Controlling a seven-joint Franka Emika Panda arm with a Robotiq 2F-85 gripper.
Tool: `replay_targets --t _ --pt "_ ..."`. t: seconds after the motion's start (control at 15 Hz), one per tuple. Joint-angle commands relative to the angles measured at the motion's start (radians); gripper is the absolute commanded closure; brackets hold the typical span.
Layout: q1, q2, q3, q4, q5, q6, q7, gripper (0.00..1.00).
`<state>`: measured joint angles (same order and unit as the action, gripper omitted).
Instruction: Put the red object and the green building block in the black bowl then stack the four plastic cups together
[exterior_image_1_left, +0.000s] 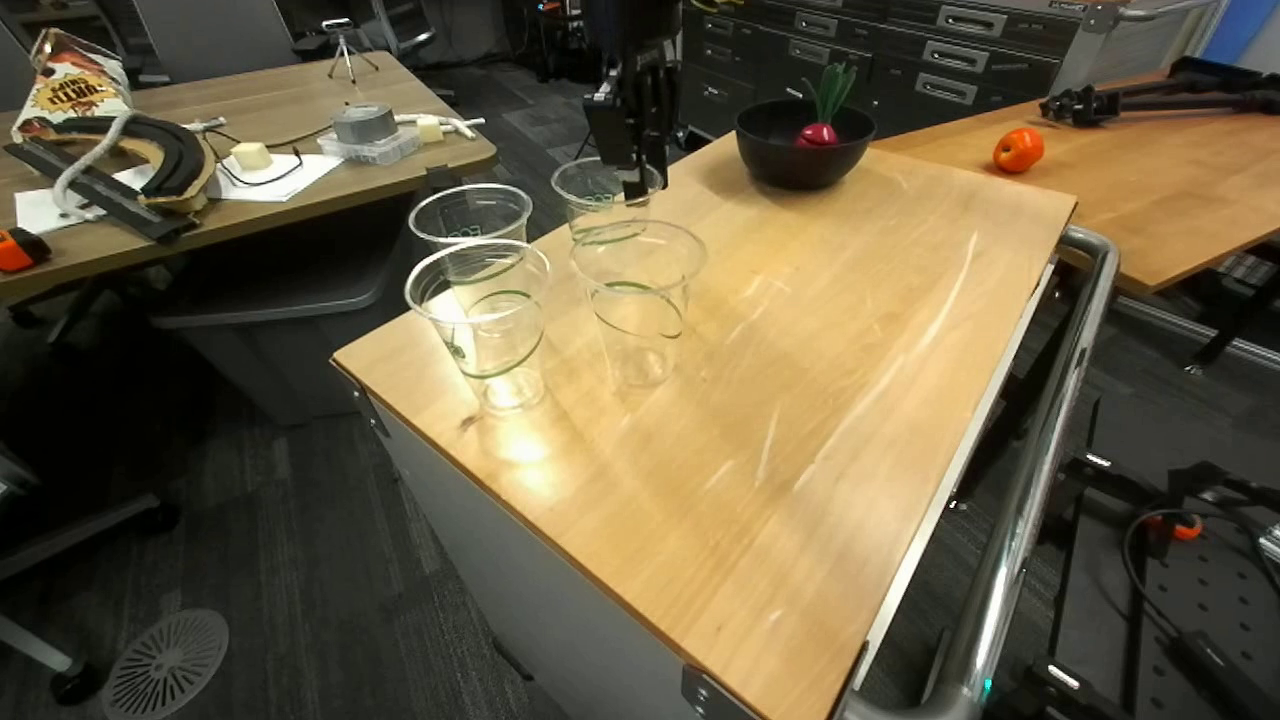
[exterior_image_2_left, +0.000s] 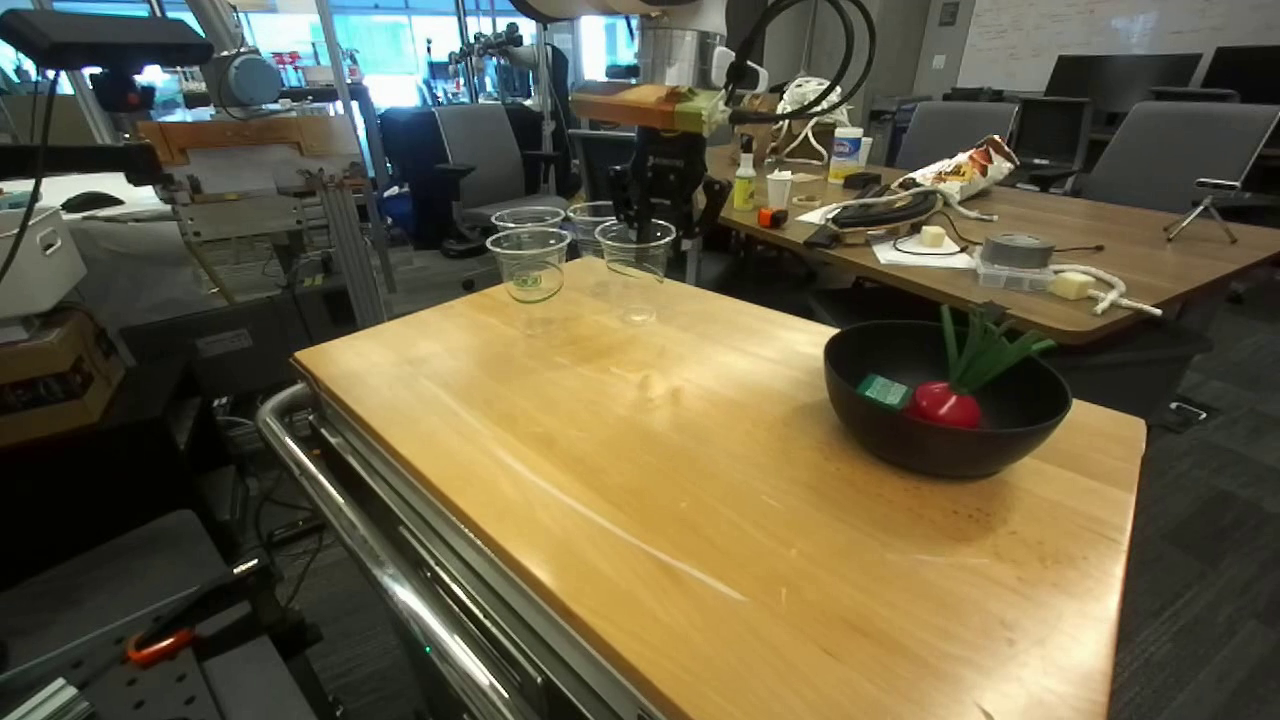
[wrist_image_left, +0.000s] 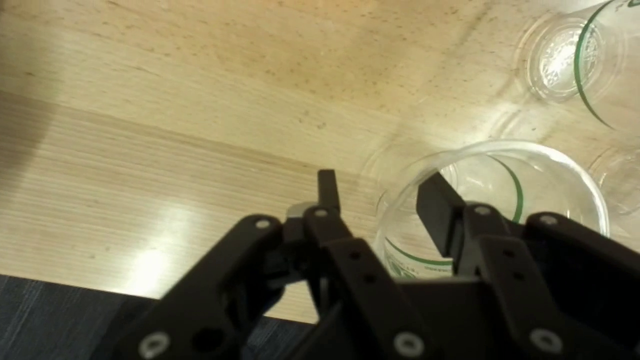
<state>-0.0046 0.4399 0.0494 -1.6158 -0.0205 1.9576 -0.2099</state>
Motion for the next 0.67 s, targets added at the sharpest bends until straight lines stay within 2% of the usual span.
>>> replay_targets --t 0.0,0.13,0.6 --pt "-0.014 -0.001 0.012 0.028 0.048 0.005 -0.028 0.87" --pt "-0.016 -0.023 0.015 0.022 0.061 0.011 -0.04 0.99" --pt "-0.022 -0.153 0.02 -0.004 0.144 -0.001 -0.101 0.99"
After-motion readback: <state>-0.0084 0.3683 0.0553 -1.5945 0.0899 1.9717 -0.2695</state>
